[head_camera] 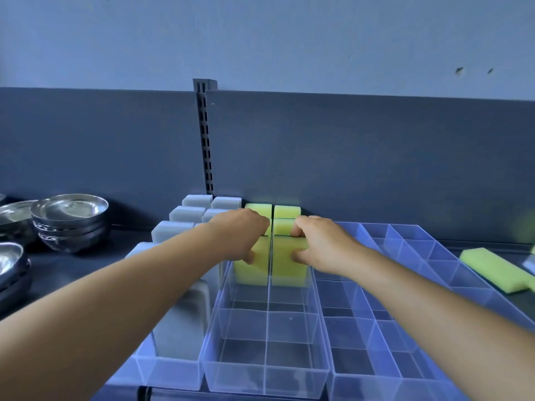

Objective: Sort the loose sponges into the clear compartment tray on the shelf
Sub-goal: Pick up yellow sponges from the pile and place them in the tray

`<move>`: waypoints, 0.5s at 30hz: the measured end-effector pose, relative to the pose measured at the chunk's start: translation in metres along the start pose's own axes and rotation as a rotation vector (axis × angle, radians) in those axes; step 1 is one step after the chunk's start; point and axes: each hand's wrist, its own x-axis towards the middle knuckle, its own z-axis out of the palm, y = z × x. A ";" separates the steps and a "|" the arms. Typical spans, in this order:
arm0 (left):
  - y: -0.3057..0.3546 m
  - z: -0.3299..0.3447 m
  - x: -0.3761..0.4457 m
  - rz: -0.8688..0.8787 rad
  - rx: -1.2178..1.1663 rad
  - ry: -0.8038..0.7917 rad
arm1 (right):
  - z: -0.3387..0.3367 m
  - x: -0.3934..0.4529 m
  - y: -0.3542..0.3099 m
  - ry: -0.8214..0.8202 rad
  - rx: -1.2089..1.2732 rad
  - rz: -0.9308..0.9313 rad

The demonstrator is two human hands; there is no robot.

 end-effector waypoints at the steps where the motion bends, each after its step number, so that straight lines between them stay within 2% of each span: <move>1: 0.000 -0.002 0.000 -0.002 0.002 -0.009 | -0.001 -0.001 0.000 -0.008 0.014 0.001; 4: 0.003 -0.010 -0.001 -0.030 -0.033 0.011 | -0.009 -0.009 0.004 0.008 0.062 -0.004; 10: 0.038 -0.031 0.001 0.015 -0.069 0.203 | -0.036 -0.040 0.034 0.075 -0.020 -0.037; 15: 0.096 -0.043 0.018 0.068 -0.053 0.199 | -0.059 -0.069 0.085 0.086 -0.113 0.011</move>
